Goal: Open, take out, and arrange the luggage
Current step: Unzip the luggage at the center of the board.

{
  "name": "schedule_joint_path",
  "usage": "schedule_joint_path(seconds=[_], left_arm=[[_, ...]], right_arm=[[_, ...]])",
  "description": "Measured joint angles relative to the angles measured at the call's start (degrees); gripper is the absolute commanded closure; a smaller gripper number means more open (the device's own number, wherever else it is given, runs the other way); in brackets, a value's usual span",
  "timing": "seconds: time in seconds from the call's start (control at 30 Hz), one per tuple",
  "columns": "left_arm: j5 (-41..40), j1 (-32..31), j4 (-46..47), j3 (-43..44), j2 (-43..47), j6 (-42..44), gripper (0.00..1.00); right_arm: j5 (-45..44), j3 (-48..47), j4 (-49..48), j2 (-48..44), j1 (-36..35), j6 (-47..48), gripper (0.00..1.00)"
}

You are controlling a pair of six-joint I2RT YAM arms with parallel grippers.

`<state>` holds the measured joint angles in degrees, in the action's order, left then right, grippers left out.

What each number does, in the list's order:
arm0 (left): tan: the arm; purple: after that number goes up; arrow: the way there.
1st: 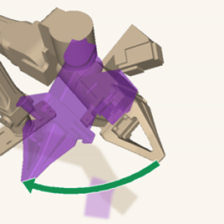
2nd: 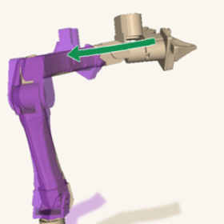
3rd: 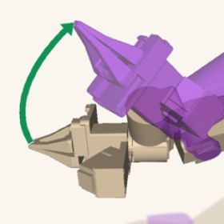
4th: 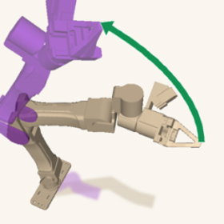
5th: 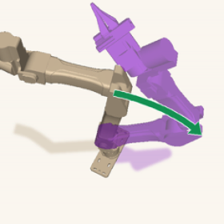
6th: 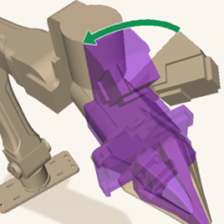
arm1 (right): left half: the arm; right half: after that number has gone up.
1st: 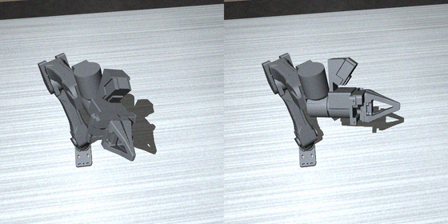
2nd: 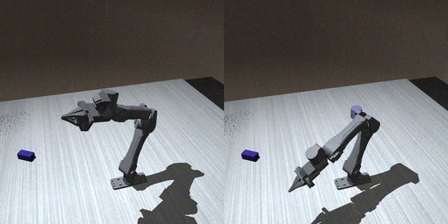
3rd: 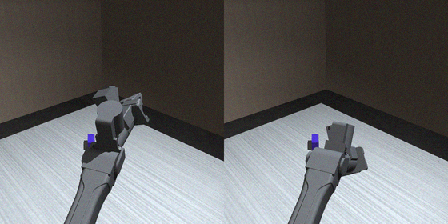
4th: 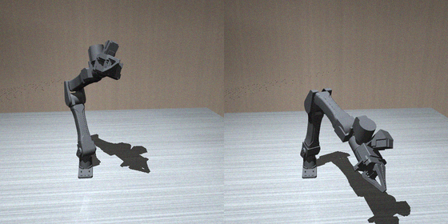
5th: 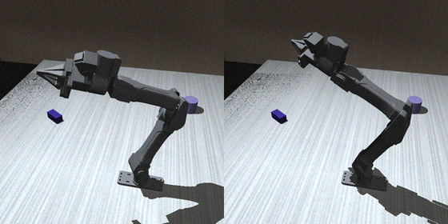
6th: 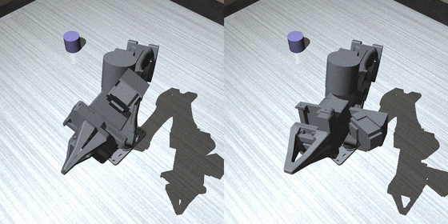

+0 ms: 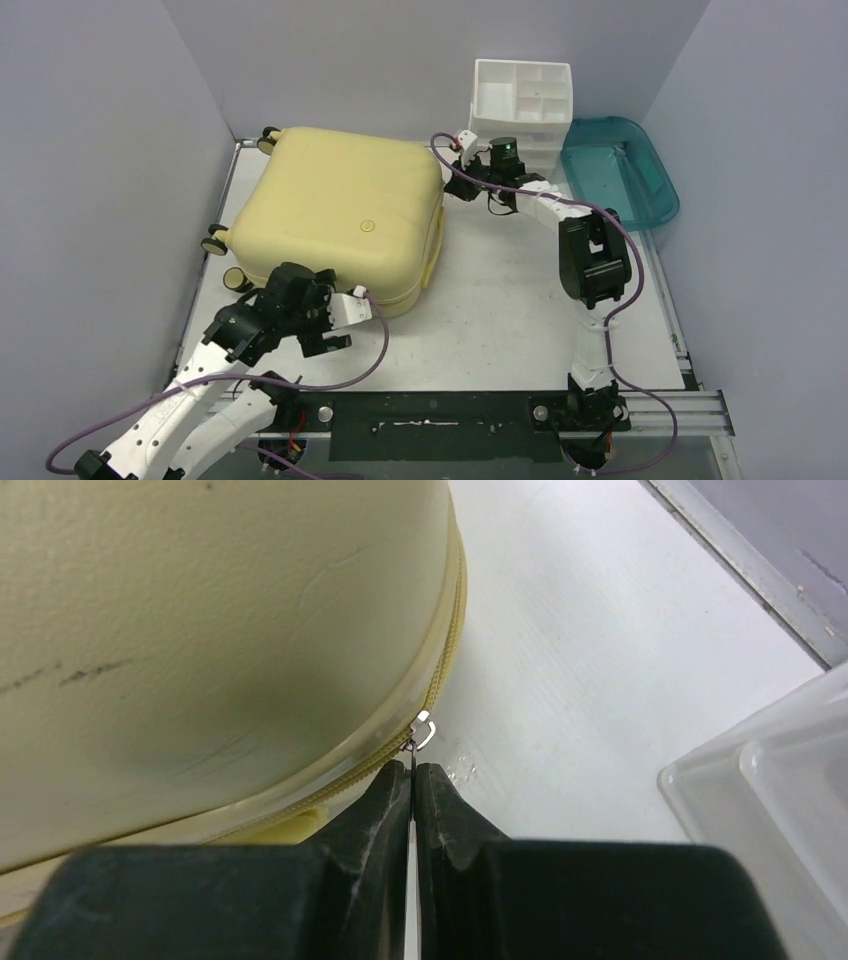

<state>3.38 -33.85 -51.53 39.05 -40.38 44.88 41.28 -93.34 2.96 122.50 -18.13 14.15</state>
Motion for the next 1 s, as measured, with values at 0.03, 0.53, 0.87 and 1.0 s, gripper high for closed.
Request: schedule_joint_path(seconds=[0.03, 0.53, 0.87, 1.0], left_arm=[[0.79, 0.52, -2.1, 2.14, 0.09, -0.26, 0.03], [10.69, 8.2, -6.19, 39.52, -8.35, -10.4, 0.03], [-13.14, 8.44, 22.12, 42.95, -33.53, -21.53, 0.03], [-21.68, 8.15, 29.16, 50.07, -45.99, -23.5, 0.03]], right_arm=[[-0.13, 1.68, -0.74, -1.05, -0.15, -0.02, 1.0], [-5.7, 21.18, -6.91, -14.8, -4.0, 0.26, 1.0], [-5.84, 31.74, -7.23, -24.04, -10.14, -0.24, 1.0], [-4.37, 36.04, -10.23, -26.56, -11.63, -1.95, 1.0]])
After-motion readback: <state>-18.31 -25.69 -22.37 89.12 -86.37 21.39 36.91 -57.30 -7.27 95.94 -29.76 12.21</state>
